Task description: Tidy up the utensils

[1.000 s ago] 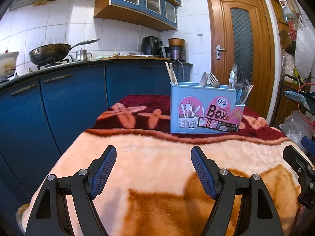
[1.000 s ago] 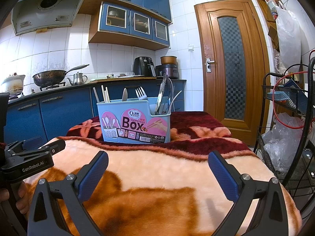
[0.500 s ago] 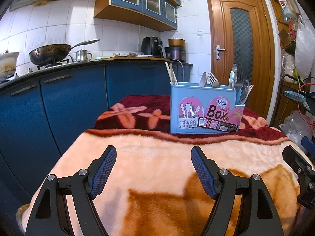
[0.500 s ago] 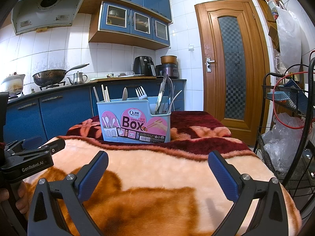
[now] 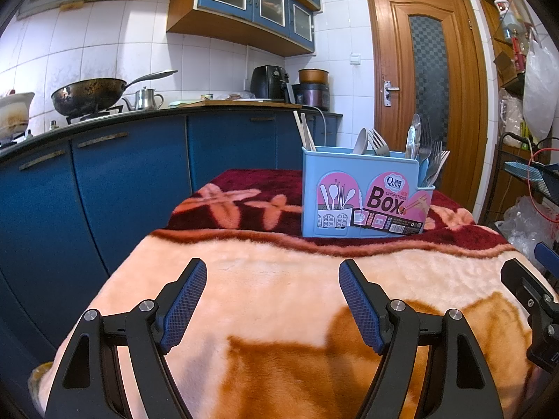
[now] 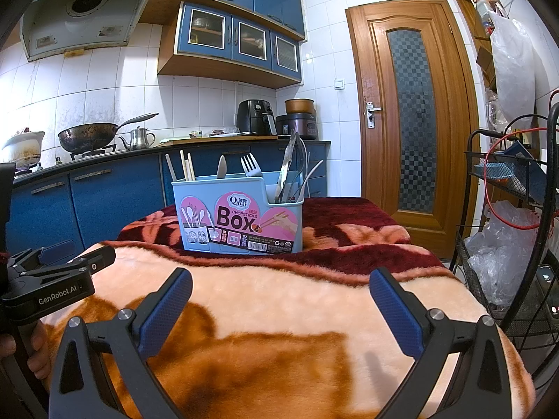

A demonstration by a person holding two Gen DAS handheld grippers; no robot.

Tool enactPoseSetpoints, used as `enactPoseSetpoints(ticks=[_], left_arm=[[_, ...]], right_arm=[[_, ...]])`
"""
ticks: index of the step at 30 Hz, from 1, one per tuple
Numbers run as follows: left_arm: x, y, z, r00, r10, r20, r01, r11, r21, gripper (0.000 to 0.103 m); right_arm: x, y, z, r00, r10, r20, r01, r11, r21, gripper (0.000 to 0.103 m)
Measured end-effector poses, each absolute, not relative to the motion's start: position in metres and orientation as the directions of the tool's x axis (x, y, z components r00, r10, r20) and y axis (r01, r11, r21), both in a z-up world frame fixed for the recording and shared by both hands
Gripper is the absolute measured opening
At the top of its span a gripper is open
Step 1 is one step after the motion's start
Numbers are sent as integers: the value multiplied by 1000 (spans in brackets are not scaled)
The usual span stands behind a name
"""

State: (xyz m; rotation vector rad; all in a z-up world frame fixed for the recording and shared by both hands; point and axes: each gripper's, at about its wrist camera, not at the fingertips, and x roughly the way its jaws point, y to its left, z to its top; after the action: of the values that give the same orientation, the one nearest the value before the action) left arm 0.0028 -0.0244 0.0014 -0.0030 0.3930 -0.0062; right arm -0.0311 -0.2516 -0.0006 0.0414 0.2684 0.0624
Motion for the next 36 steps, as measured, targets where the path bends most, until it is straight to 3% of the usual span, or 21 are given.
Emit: enactPoseSetpoints(ticks=[36], left_arm=[[3, -24, 1, 924, -7, -383, 5, 1000, -4, 80]], right_arm=[[-31, -252, 0, 962, 68, -266, -57, 997, 48, 103]])
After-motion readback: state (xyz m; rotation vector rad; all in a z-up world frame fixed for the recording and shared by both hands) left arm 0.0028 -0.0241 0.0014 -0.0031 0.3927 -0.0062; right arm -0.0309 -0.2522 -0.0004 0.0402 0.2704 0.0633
